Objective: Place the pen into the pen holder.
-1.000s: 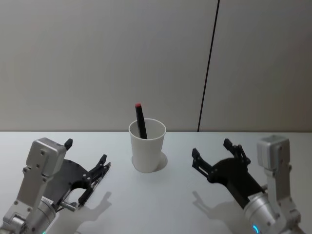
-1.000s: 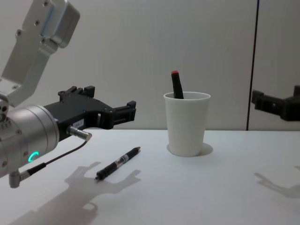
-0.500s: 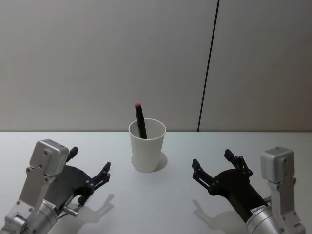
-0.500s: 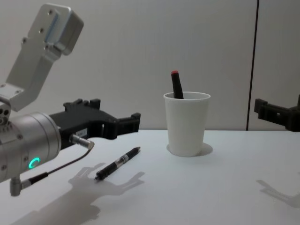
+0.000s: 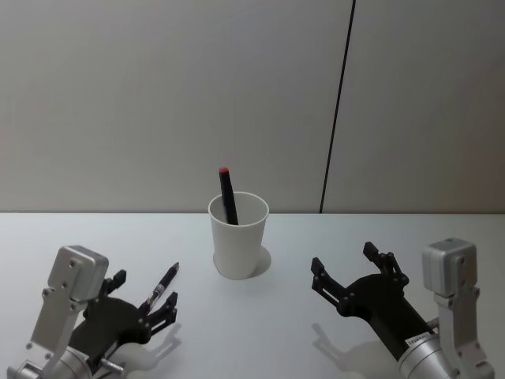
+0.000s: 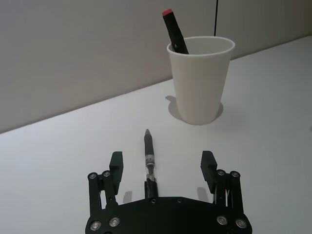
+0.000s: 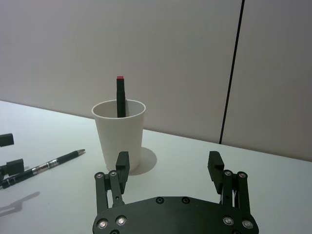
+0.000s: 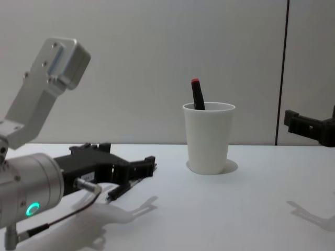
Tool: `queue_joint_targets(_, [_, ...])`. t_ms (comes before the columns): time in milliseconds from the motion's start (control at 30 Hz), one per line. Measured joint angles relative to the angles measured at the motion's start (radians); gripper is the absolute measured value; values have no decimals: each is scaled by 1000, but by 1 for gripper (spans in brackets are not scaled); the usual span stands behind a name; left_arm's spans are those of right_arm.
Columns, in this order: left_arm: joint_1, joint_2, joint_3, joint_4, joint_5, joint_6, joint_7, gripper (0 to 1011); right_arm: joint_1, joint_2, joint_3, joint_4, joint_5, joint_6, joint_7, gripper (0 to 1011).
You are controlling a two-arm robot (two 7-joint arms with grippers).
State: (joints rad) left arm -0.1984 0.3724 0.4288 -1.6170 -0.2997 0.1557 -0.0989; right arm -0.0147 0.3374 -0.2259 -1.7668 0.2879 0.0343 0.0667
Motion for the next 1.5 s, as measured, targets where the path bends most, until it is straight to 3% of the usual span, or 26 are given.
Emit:
queue_joint_targets(400, [17, -5, -10, 24, -11, 18, -17, 1003, 0, 0, 0, 0, 0, 0, 0, 1001])
queue_joint_targets(1500, [3, -13, -56, 86, -44, 40, -94, 1003, 0, 0, 0, 0, -1, 0, 0, 1001])
